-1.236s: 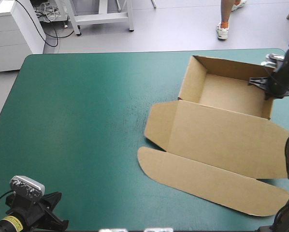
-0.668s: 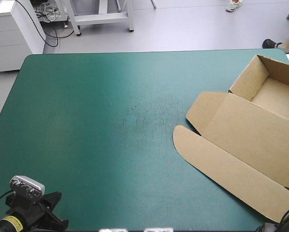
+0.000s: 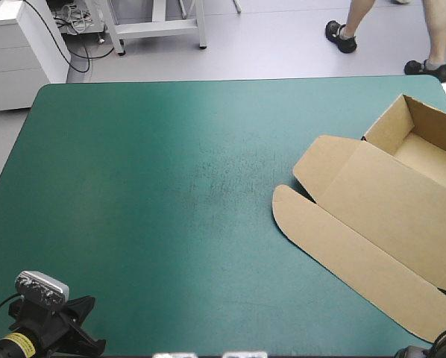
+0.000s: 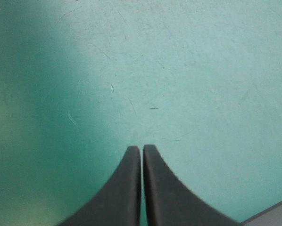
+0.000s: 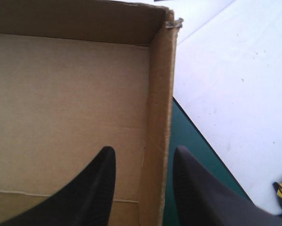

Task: Fold the box

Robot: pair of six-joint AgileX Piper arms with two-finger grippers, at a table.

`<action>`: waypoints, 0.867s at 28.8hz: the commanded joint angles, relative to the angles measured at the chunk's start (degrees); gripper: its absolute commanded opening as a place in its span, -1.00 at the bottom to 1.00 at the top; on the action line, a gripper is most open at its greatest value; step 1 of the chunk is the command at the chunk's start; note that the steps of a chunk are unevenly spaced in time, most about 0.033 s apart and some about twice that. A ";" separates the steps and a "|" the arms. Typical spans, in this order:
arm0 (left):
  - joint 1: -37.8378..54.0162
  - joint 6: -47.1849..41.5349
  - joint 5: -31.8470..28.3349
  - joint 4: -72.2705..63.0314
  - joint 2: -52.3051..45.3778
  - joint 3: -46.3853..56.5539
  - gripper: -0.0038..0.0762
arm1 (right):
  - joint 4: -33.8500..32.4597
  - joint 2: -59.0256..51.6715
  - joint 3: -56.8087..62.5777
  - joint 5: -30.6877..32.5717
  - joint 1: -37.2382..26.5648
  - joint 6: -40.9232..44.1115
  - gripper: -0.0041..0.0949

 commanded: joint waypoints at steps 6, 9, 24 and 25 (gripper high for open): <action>-0.07 -0.20 -3.19 -0.73 0.68 -1.33 -0.92 | 11.42 -14.31 1.25 -1.16 -0.33 -7.40 -0.83; -0.07 -0.20 -3.19 -0.73 0.68 -1.33 -0.92 | 13.06 -19.72 6.50 -1.16 -0.33 -8.47 -0.94; -0.07 -0.20 -3.19 -0.73 0.68 -1.33 -0.92 | 7.88 -50.50 36.37 -5.10 10.82 -10.26 -0.94; -0.07 -0.20 -3.19 -0.73 0.68 -1.33 -0.92 | 7.49 -52.43 38.08 -5.10 12.53 -10.26 -0.94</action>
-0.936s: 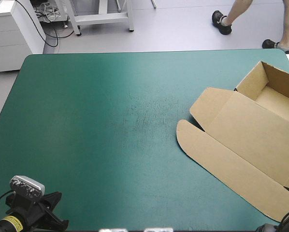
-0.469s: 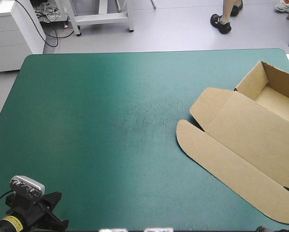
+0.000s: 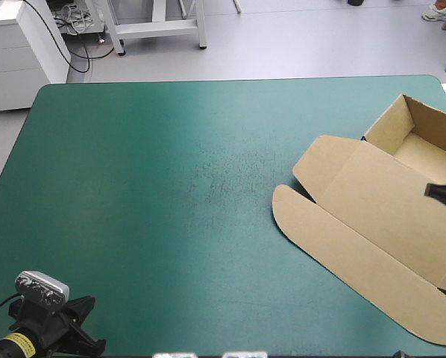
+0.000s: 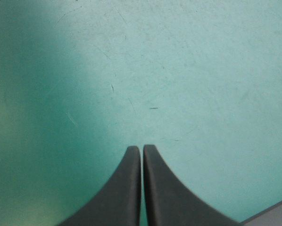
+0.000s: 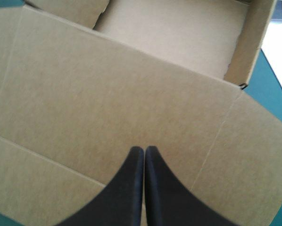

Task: Fold the box

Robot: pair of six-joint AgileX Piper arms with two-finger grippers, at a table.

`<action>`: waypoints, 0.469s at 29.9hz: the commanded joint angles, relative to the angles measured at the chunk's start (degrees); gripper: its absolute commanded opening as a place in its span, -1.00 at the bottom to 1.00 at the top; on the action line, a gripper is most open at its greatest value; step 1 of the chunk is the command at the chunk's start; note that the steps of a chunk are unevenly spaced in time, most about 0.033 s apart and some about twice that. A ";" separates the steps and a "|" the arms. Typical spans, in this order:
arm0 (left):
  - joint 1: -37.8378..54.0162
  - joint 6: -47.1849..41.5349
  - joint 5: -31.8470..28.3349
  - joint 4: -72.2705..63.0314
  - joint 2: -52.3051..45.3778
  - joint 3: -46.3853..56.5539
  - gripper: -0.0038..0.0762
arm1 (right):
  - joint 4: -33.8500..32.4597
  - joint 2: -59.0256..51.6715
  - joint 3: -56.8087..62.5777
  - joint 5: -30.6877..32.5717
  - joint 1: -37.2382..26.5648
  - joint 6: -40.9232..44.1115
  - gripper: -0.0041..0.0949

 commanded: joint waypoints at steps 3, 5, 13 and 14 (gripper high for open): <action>-0.07 -0.20 -3.19 -0.73 0.68 -1.33 -0.92 | -1.67 -9.94 7.26 -2.52 7.59 -0.83 -0.95; -0.07 -0.20 -3.19 -0.73 0.68 -1.33 -0.92 | -1.53 -13.15 10.50 -2.16 9.52 -1.13 -0.95; -0.07 -0.20 -3.19 -0.73 0.68 -1.33 -0.92 | -1.31 -23.62 22.68 -3.28 13.00 -3.92 -0.95; -0.07 -0.20 -3.19 -0.73 0.68 -1.33 -0.92 | -1.15 -24.88 24.37 -3.56 12.98 -4.35 -0.95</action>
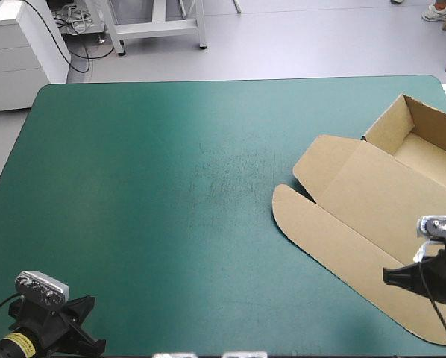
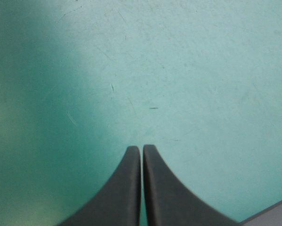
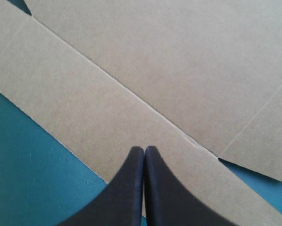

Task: Fold the box

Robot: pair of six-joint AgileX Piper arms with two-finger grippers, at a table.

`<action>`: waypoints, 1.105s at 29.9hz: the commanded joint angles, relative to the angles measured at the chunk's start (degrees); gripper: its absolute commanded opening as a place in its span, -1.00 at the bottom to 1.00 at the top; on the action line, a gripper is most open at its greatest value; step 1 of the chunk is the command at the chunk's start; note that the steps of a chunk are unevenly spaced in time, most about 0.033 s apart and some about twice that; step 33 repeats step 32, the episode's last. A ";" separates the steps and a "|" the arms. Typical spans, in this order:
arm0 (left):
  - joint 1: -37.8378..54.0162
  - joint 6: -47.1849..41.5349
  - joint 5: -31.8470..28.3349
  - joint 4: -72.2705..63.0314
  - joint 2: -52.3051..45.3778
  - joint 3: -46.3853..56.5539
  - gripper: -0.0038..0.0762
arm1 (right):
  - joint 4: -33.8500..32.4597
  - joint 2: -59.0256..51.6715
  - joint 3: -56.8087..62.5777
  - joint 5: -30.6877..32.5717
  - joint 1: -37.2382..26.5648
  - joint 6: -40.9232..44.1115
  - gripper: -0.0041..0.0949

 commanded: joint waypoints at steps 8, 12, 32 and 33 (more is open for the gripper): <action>-0.07 -0.20 -3.19 -0.73 0.68 -1.33 -0.92 | 4.33 -12.06 14.79 -5.25 0.34 -7.51 -0.95; -0.07 -0.20 -3.19 -0.73 0.68 -1.33 -0.92 | 5.44 -15.74 14.65 -5.97 0.34 -9.42 -0.95; -0.07 -0.20 -3.19 -0.73 0.68 -1.33 -0.92 | 4.94 -23.30 14.96 -5.92 0.34 -7.65 -0.95; -0.07 -0.20 -3.19 -0.73 0.68 -1.33 -0.92 | 4.94 -23.30 14.96 -5.92 0.34 -7.65 -0.95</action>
